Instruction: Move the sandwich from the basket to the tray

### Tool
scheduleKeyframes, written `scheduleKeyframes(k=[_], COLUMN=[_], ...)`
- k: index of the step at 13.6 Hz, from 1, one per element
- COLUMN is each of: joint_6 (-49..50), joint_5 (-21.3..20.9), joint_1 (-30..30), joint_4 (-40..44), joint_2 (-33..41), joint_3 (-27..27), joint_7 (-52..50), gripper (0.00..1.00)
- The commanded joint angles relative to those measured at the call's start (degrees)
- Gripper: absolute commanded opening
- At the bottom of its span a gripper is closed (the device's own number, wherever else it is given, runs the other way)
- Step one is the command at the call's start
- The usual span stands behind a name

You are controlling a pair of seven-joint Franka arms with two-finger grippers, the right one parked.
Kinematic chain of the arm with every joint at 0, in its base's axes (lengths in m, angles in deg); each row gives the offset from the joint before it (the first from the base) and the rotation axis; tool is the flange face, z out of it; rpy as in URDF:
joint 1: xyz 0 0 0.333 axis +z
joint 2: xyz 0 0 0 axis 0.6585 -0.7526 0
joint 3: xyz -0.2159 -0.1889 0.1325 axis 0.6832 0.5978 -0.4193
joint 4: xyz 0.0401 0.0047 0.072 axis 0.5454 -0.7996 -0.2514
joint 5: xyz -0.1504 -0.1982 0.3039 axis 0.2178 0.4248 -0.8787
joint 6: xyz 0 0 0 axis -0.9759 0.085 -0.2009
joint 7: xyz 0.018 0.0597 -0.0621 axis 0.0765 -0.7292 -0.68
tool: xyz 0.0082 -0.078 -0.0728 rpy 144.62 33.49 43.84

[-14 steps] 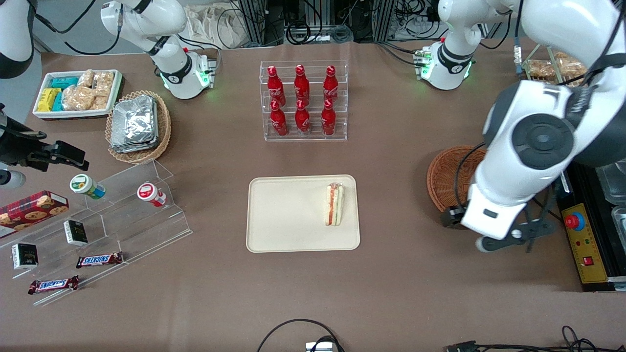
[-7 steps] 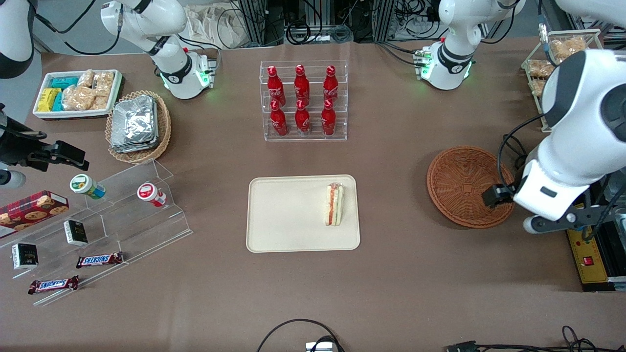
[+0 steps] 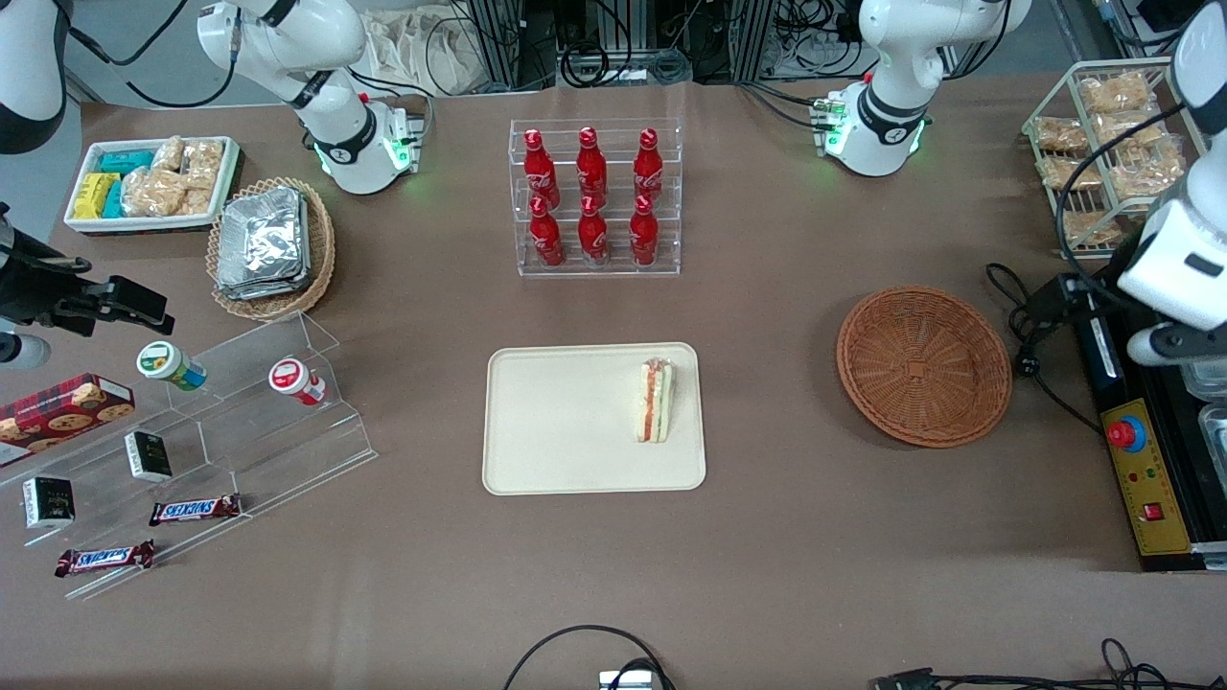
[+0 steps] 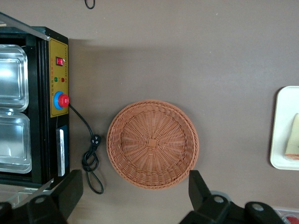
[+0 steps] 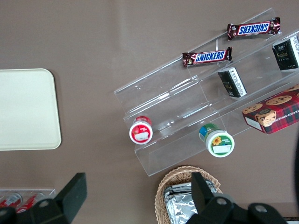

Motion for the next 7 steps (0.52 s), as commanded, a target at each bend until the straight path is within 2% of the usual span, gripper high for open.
scheduleKeyframes(k=[1, 7], joint_6=[0.0, 4.0], joint_5=[3.7, 7.4], joint_1=[-2.5, -2.2], joint_4=[-4.4, -7.8], joint_2=[6.1, 10.5], joint_3=[-4.1, -4.9], joint_7=[2.0, 3.5], gripper=[1.0, 1.0])
